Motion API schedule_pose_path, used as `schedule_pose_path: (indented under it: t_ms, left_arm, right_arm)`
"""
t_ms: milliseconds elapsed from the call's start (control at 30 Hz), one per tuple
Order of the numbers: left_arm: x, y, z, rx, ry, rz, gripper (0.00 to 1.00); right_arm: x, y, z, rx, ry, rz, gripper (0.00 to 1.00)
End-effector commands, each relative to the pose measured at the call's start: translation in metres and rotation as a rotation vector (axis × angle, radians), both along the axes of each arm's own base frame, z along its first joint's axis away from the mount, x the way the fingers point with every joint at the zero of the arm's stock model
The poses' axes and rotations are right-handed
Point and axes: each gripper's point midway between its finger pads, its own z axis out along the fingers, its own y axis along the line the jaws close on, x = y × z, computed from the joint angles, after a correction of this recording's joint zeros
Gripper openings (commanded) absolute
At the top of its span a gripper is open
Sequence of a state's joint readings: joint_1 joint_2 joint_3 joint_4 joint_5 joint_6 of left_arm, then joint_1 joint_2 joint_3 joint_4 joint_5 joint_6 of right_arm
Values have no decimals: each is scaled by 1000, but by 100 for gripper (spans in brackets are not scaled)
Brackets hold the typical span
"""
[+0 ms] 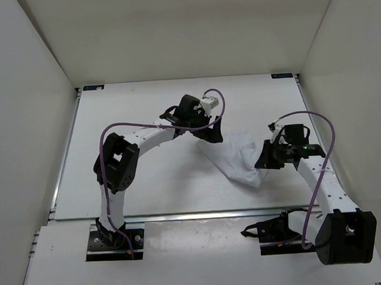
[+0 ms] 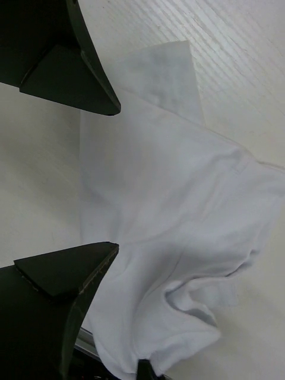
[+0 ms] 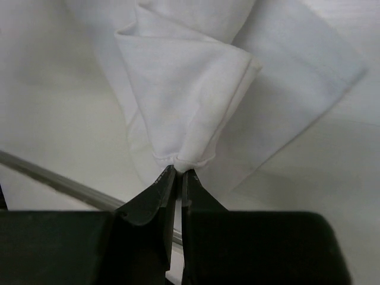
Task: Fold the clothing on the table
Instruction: Move the skirt to the center of the board
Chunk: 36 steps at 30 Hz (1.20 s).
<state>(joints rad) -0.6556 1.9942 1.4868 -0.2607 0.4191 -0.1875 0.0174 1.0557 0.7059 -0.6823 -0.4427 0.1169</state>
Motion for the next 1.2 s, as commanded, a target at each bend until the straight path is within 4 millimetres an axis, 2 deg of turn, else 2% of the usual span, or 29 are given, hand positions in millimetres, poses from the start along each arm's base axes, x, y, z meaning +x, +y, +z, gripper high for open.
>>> schedule_pose_path:
  t_ms: [0,33,67,133,167,200,233,300,333,367,400,433,500,533,567,600,633,700,733,767,800,867,900,967,1000,1067,1100,1133,1167]
  left_arm:
    - [15,-4,35,-44,-65,27,99]
    - [24,7,47,-55,-94,65,98]
    - [24,17,39,-41,-68,87,99]
    - [26,47,47,-56,-60,156,99]
    - [33,66,51,-64,-58,199,98]
    - [39,93,58,-81,-58,257,99]
    - [38,105,78,-112,-84,276,99]
    - [42,161,74,-125,-34,437,99]
    - [43,178,90,-136,-57,492,99]
    - [47,205,87,-132,-45,564,99]
    - [45,228,94,-127,-55,618,99]
    - [40,241,97,-112,-58,649,99]
    - [37,258,106,-72,-99,674,99]
    - [34,262,112,-45,-122,679,99]
    - [30,261,117,-33,-136,677,99]
    - [27,260,116,-14,-146,677,98]
    - [23,253,115,-13,-144,659,99]
    - [19,251,113,-20,-135,658,98]
    - [15,249,111,-27,-124,651,99]
    - [14,250,112,-30,-127,653,98]
    - [13,250,111,-29,-126,657,99]
    - [11,248,108,-24,-124,648,99]
    - [12,250,107,-21,-122,656,98]
    - [11,244,99,-17,-101,651,99]
    - [12,242,98,-20,-104,649,99]
    - [10,232,88,-26,-81,638,99]
    - [8,223,80,-27,-63,624,99]
    - [7,221,74,-28,-45,620,99]
    - [0,207,61,-24,-14,594,98]
  right_arm:
    - [24,-25,35,-19,-102,-103,0]
    - [35,-40,44,-34,-123,-157,0]
    - [51,-58,63,-54,-173,-205,0]
    - [81,-78,113,-133,-282,-232,0]
    - [96,-82,118,-173,-284,-228,0]
    - [114,-84,147,-199,-330,-214,0]
    - [124,-73,159,-192,-346,-177,0]
    - [155,-49,235,-168,-526,-126,0]
    - [167,-23,246,-152,-572,-69,0]
    - [173,10,263,-124,-622,0,0]
    - [179,25,281,-89,-687,25,0]
    - [181,60,285,-27,-719,109,0]
    - [181,116,247,38,-645,243,0]
    - [181,128,229,42,-610,265,0]
    - [176,153,211,54,-577,330,0]
    - [168,172,181,57,-508,374,0]
    - [164,181,154,63,-449,396,0]
    - [146,205,126,92,-373,462,22]
    - [141,207,115,89,-339,460,48]
    - [140,205,110,85,-325,450,68]
    - [139,200,111,71,-328,433,74]
    - [139,186,117,82,-378,396,95]
    - [146,171,135,84,-447,354,99]
    - [144,138,126,79,-439,267,99]
    - [150,117,136,82,-476,213,99]
    - [145,82,125,54,-459,117,99]
    - [145,62,111,28,-432,79,99]
    - [148,45,109,14,-435,36,100]
    - [150,26,99,-9,-410,-20,99]
